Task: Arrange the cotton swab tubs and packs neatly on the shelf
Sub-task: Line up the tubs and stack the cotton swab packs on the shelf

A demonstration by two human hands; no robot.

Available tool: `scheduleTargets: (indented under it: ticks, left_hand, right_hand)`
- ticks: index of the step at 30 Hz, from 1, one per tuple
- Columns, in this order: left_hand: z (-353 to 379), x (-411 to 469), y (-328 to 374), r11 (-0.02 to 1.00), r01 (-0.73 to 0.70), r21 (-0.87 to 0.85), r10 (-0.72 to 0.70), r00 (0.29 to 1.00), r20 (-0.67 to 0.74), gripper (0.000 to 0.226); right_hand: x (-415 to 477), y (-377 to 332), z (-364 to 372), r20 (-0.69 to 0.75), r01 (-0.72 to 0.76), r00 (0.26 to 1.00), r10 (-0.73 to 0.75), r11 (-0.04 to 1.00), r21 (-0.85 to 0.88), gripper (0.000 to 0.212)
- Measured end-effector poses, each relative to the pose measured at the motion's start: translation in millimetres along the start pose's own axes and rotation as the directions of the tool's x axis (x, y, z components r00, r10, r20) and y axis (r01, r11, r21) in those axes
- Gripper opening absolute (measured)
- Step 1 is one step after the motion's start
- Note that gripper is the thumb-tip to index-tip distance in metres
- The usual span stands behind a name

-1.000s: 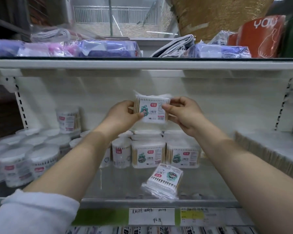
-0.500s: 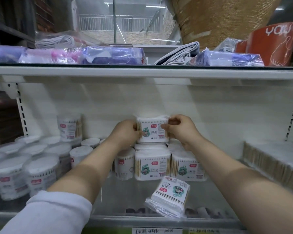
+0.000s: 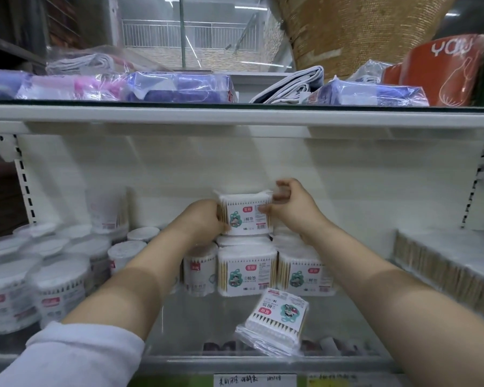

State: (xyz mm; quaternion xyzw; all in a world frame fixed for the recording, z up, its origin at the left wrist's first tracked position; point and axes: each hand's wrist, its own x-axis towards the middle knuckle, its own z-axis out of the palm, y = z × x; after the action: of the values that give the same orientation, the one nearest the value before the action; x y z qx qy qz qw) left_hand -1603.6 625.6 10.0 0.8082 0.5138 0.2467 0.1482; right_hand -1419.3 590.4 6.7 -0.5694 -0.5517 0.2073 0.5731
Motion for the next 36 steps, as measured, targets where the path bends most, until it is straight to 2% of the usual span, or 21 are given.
scheduleTargets:
  ticks: [2,5,8,11,13,16,17,19,22,26,29,32,36]
  left_hand:
    - [-5,-7,8,0.995,-0.03,0.094,0.032,0.999,-0.012,0.012]
    - [-15,-23,26,0.982,-0.04,0.186,0.049,0.998,-0.048,0.016]
    - [-23,-37,36,0.989,0.013,0.146,-0.002,0.997,-0.072,0.019]
    - [-27,-51,39,0.997,0.029,0.077,-0.022,0.995,-0.095,0.03]
    - [-23,-66,45,0.996,-0.04,0.079,0.045,0.997,-0.068,0.039]
    - [-5,-90,57,0.984,-0.128,0.12,0.111,0.984,0.137,0.053]
    - [5,-97,61,0.984,-0.132,0.119,0.105,0.972,0.21,0.054]
    - [20,-104,65,0.98,-0.148,0.131,0.105,0.951,0.29,0.048]
    - [37,-107,66,0.98,-0.173,0.102,0.133,0.939,0.319,0.039]
    - [44,-112,66,0.988,-0.143,0.054,0.117,0.933,0.34,0.038]
    - [46,-114,64,0.992,-0.119,0.039,0.1,0.94,0.326,0.04]
    - [46,-117,61,0.996,-0.087,0.0,0.083,0.95,0.3,0.047]
    - [50,-125,56,0.992,-0.052,-0.113,0.076,0.971,0.229,0.049]
  right_hand:
    - [-2,-3,-7,-0.005,0.016,1.0,-0.016,0.999,-0.039,0.076]
    - [-4,-7,-22,-0.048,0.004,0.999,-0.007,0.998,-0.056,0.073]
    - [-8,-9,-46,-0.1,-0.019,0.995,0.012,0.997,-0.07,0.061]
    - [-16,0,-88,-0.177,-0.033,0.984,-0.009,0.972,-0.233,0.043]
    - [-23,12,-116,-0.173,-0.103,0.984,0.032,0.9,-0.423,0.039]
    - [-40,31,-134,-0.052,-0.234,0.957,0.285,0.652,-0.722,0.057]
    - [-48,38,-135,-0.029,-0.252,0.93,0.366,0.58,-0.774,0.066]
    - [-62,52,-130,0.008,-0.25,0.897,0.443,0.521,-0.816,0.075]
    - [-70,67,-120,0.046,-0.159,0.922,0.385,0.484,-0.861,0.064]
    - [-75,69,-115,0.014,-0.097,0.961,0.275,0.385,-0.918,0.054]
    - [-79,66,-114,0.046,-0.036,0.969,0.244,0.321,-0.947,0.042]
    - [-80,62,-122,0.04,-0.028,0.98,0.193,0.337,-0.941,0.033]
    - [-83,50,-144,-0.03,-0.074,0.992,0.125,0.362,-0.929,0.035]
